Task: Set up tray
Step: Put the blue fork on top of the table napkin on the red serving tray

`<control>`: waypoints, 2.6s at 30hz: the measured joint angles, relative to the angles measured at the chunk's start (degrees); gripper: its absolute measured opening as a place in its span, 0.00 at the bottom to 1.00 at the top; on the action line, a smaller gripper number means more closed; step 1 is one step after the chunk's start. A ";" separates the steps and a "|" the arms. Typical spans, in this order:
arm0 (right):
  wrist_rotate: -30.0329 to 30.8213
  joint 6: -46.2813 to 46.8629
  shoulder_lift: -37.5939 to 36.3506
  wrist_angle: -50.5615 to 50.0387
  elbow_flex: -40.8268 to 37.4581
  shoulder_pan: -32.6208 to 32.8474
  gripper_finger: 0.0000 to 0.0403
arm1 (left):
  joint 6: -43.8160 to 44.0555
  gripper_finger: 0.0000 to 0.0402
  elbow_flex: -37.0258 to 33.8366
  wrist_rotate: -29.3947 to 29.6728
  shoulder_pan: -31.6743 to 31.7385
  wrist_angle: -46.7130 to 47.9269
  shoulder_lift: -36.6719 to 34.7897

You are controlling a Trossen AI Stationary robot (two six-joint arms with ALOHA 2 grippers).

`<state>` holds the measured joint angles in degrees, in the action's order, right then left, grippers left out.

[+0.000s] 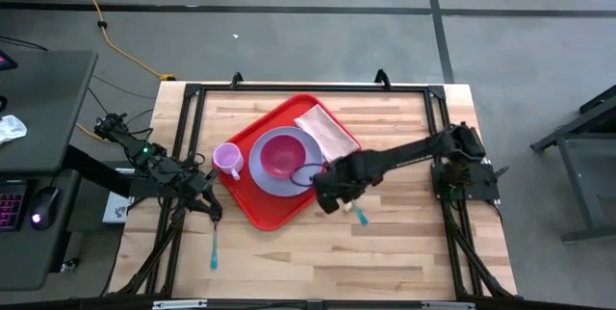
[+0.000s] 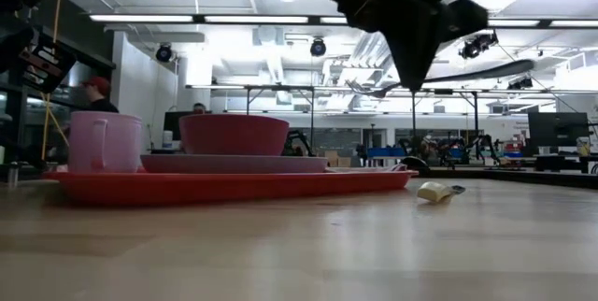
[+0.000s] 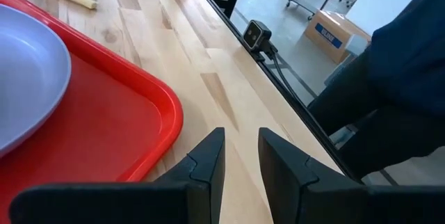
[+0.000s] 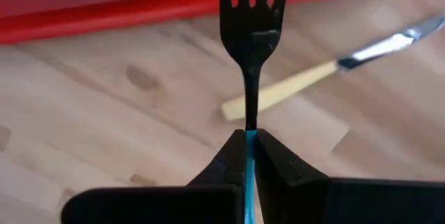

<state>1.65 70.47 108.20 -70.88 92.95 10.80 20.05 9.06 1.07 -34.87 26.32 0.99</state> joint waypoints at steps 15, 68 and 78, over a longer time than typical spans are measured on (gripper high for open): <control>2.36 -24.66 -0.02 -0.41 0.00 -16.19 0.00 | 0.00 0.29 0.00 4.55 -0.01 -1.87 -0.02; -4.70 -47.96 12.10 24.57 -0.02 -34.14 0.00 | 5.60 0.29 0.00 12.19 -0.02 -3.82 -0.02; -3.63 -47.40 13.94 23.58 0.00 -34.14 0.00 | 5.63 0.29 0.00 12.18 -0.02 -3.67 -0.02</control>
<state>-1.98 23.07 122.15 -47.30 92.95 -23.33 25.68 9.06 13.24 -34.89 22.65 0.97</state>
